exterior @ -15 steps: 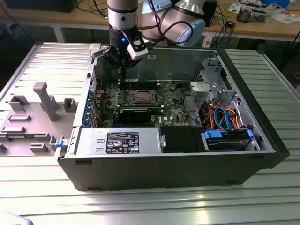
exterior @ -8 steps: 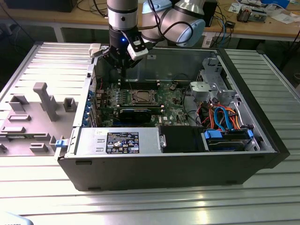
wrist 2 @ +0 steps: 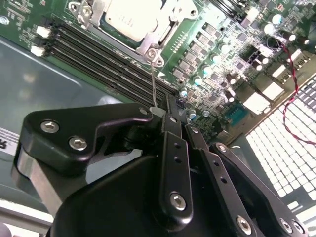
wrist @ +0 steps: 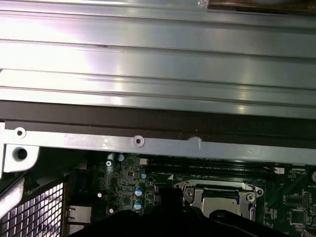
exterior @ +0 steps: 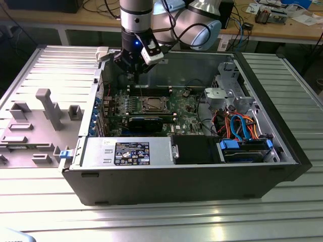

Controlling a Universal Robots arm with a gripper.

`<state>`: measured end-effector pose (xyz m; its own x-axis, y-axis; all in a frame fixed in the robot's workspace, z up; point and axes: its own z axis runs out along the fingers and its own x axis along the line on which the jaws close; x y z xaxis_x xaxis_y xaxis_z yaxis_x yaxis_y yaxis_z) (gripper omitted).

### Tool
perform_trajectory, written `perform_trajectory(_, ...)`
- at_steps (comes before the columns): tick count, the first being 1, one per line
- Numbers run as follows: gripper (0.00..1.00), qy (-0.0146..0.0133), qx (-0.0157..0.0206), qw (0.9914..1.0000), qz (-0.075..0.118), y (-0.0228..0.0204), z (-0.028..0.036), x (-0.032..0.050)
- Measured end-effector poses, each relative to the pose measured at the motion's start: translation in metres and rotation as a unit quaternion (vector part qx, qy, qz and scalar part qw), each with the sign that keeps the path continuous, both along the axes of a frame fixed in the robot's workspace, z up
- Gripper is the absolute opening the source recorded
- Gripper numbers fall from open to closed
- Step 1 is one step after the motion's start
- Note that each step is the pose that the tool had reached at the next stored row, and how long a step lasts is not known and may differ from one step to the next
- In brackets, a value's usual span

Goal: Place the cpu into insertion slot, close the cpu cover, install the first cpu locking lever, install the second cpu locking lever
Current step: 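Install the first cpu locking lever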

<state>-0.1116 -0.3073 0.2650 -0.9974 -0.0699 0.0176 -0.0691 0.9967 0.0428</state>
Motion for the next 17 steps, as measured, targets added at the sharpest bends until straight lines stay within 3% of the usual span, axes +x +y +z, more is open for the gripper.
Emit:
perform_trajectory(7, 0.11, 0.0000, 0.0000, 1.00000, 0.000, 0.0000, 0.0000, 0.0101)
perform_trajectory(8, 0.11, 0.0000, 0.0000, 1.00000, 0.000, 0.0000, 0.0000, 0.0140)
perform_trajectory(9, 0.11, 0.0002, 0.0000, 1.00000, 0.000, 0.0000, -0.0002, 0.0264)
perform_trajectory(11, 0.11, 0.0017, 0.0003, 1.00000, -0.001, 0.0000, -0.0237, 0.0291)
perform_trajectory(17, 0.11, 0.0020, 0.0004, 1.00000, -0.002, 0.0001, -0.0315, 0.0297)
